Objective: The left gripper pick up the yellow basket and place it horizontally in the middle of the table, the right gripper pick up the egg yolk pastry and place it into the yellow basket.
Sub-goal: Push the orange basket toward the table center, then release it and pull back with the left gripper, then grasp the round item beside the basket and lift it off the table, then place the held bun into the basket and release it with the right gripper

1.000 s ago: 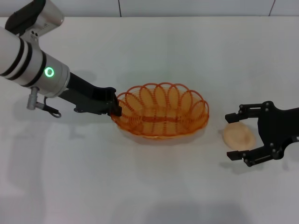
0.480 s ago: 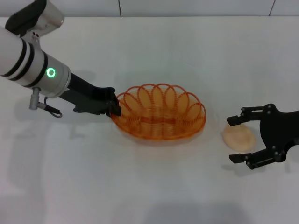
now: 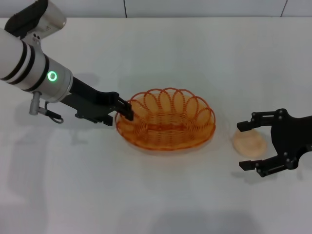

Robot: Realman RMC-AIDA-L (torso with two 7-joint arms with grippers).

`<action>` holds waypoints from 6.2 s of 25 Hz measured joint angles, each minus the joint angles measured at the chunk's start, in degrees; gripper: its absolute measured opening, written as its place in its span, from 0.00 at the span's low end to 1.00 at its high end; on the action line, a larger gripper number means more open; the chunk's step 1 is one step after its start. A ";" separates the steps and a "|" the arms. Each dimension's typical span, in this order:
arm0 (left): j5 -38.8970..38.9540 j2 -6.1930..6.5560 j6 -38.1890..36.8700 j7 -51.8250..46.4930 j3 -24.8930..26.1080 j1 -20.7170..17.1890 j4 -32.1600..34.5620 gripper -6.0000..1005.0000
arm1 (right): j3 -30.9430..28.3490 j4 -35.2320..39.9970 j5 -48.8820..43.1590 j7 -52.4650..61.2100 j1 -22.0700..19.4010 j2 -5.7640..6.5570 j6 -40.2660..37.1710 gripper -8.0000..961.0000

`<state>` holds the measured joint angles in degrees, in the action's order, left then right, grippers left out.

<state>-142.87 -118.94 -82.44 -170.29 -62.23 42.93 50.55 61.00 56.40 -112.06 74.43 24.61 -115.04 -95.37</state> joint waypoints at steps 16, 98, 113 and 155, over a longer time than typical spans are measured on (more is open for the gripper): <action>1.26 0.63 -4.90 5.14 0.38 -2.50 7.11 0.80 | -0.69 0.00 0.12 0.31 -0.37 0.02 -0.02 0.89; 23.33 0.74 -16.78 97.44 22.84 -25.37 4.18 0.78 | 8.35 7.13 -15.86 36.70 3.02 -0.27 13.04 0.79; 23.60 0.64 -17.09 97.92 23.00 -25.72 4.24 0.78 | 9.51 6.78 -13.54 35.08 1.67 -0.53 15.62 0.42; 23.20 0.13 -18.51 99.93 22.90 -26.15 4.44 0.78 | 29.99 -2.68 21.86 19.89 8.58 -1.07 33.64 0.05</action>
<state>-119.67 -118.81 -100.95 -70.36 -39.33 16.78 54.99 90.99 53.71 -90.21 94.32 33.19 -116.11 -61.73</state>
